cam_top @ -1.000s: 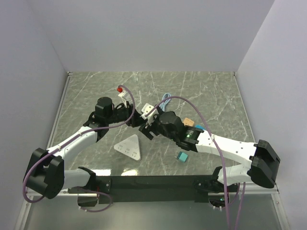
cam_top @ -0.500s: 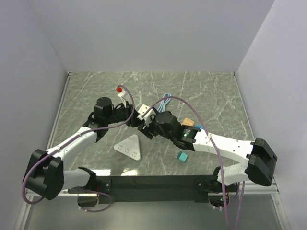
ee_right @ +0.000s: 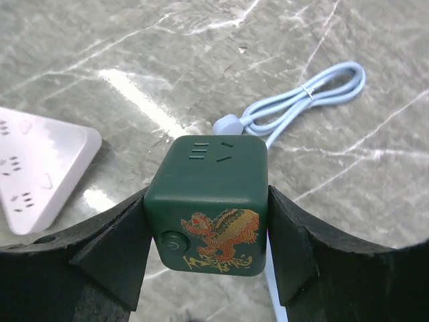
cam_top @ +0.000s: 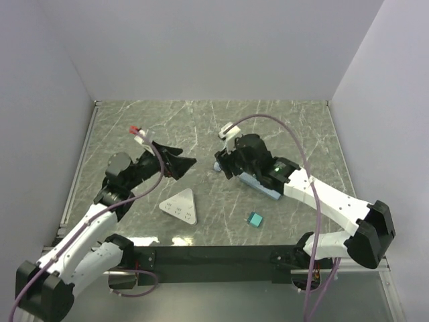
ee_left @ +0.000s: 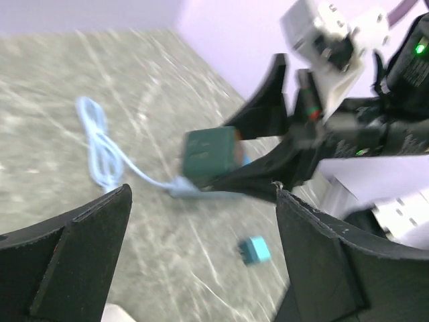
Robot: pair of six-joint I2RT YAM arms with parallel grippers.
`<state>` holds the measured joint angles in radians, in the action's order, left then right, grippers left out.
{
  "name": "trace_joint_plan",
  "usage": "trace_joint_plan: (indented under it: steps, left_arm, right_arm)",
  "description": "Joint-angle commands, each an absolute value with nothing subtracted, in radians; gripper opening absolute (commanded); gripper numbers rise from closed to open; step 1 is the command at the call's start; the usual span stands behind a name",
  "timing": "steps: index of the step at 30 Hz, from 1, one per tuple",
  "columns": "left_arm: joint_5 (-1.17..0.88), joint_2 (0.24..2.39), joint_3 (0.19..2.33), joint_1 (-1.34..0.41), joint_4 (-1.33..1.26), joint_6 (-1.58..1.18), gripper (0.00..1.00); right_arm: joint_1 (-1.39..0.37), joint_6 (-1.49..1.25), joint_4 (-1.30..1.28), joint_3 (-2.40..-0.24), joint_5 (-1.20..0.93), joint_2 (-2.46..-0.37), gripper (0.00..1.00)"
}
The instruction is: Insert the plug
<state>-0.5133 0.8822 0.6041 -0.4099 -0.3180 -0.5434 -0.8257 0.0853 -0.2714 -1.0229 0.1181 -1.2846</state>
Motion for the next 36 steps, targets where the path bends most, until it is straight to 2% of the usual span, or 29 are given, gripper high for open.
trace_joint_plan:
  steps: [1, 3, 9, 15, 21, 26, 34, 36]
  left_arm:
    - [-0.332, 0.781, 0.548, -0.402, -0.344, -0.526, 0.94]
    - [-0.264, 0.747, 0.522, -0.402, -0.330, -0.523, 0.93]
    - [-0.108, 0.660, 0.384, -0.405, -0.278, -0.571, 0.90]
    - [0.044, 0.609, 0.319, -0.492, -0.215, -0.595, 0.87]
    - [0.237, 0.669, 0.339, -0.684, -0.157, -0.604, 0.87]
    - [0.374, 0.692, 0.324, -0.831, -0.114, -0.664, 0.87]
    - [0.655, 0.695, 0.370, -1.086, 0.135, -0.844, 0.88]
    - [0.663, 0.701, 0.393, -1.112, 0.175, -0.888, 0.88]
  right_arm:
    - [-0.741, 0.002, -0.359, -1.144, -0.025, -1.230, 0.00]
    - [-0.700, -0.055, -0.396, -1.189, -0.078, -1.241, 0.00]
    - [-0.511, -0.152, -0.549, -1.429, -0.420, -1.408, 0.00]
    - [-0.465, -0.230, -0.482, -1.463, -0.664, -1.466, 0.00]
    - [-0.434, -0.273, -0.427, -1.418, -0.758, -1.439, 0.00]
    - [-0.404, -0.265, -0.420, -1.382, -0.752, -1.391, 0.00]
    - [-0.338, -0.310, -0.264, -1.229, -0.742, -1.304, 0.00]
    - [-0.334, -0.324, -0.214, -1.185, -0.755, -1.292, 0.00]
